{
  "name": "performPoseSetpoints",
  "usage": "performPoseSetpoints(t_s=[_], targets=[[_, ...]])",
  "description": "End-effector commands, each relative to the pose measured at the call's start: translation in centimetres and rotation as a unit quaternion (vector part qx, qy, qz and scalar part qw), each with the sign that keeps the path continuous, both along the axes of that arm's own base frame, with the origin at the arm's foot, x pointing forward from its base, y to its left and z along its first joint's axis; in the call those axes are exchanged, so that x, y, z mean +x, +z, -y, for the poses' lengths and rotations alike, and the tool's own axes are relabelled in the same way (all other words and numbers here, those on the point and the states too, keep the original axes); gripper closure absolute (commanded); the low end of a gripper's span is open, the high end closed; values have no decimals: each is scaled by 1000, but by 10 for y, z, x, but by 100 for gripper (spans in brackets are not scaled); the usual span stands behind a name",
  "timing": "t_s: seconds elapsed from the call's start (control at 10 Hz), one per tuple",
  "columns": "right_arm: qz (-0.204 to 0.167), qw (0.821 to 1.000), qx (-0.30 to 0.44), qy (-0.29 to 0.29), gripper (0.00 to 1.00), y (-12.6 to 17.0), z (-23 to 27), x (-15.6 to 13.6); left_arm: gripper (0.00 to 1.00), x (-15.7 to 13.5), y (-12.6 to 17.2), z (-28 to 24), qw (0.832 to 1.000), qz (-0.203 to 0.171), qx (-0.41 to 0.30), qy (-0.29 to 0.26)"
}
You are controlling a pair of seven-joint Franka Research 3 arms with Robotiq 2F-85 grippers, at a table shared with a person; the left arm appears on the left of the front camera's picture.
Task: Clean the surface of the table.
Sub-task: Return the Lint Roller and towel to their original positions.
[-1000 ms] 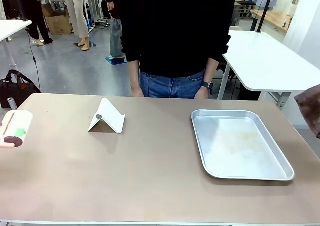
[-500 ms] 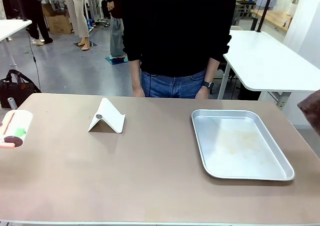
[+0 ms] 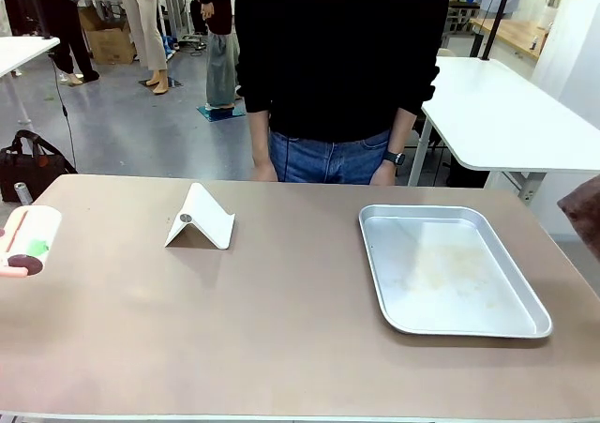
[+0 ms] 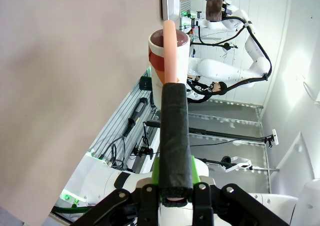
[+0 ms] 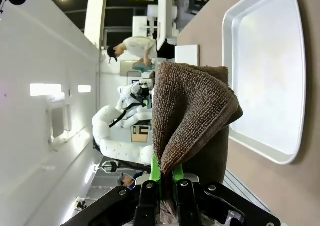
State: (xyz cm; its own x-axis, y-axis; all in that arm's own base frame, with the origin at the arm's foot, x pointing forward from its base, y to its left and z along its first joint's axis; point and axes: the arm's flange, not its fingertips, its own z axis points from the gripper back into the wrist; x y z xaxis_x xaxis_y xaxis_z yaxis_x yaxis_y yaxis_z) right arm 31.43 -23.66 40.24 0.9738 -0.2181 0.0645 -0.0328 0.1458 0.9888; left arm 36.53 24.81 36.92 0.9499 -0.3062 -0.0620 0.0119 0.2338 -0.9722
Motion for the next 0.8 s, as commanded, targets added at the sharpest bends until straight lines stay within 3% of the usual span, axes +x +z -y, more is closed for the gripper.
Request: performPoseSetpoints(t_s=[0.0, 0.7], targets=[[10, 1000, 8, -3, 89, 5, 3, 1, 78, 0, 6, 1, 1000, -4, -9, 8], [10, 1000, 8, -3, 89, 5, 3, 1, 78, 0, 6, 1, 1000, -4, -9, 8]])
